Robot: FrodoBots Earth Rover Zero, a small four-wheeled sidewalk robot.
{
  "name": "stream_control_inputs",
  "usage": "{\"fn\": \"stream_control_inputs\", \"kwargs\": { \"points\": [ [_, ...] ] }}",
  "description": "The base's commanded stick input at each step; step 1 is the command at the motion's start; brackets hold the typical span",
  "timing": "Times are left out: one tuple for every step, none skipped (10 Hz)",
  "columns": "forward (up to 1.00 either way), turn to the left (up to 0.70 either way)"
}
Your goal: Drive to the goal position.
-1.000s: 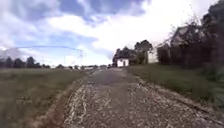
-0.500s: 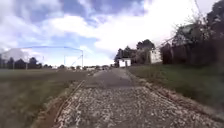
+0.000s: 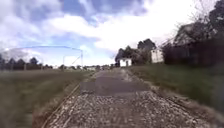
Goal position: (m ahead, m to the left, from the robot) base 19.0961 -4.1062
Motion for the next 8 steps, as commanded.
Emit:
{"fn": "stream_control_inputs", "kwargs": {
  "points": [
    [0.79, 0.0],
    [0.79, 0.0],
    [0.79, 0.0],
    [0.79, 0.0],
    [0.79, 0.0],
    [0.79, 0.0],
    [0.79, 0.0],
    [0.79, 0.0]
  ]
}}
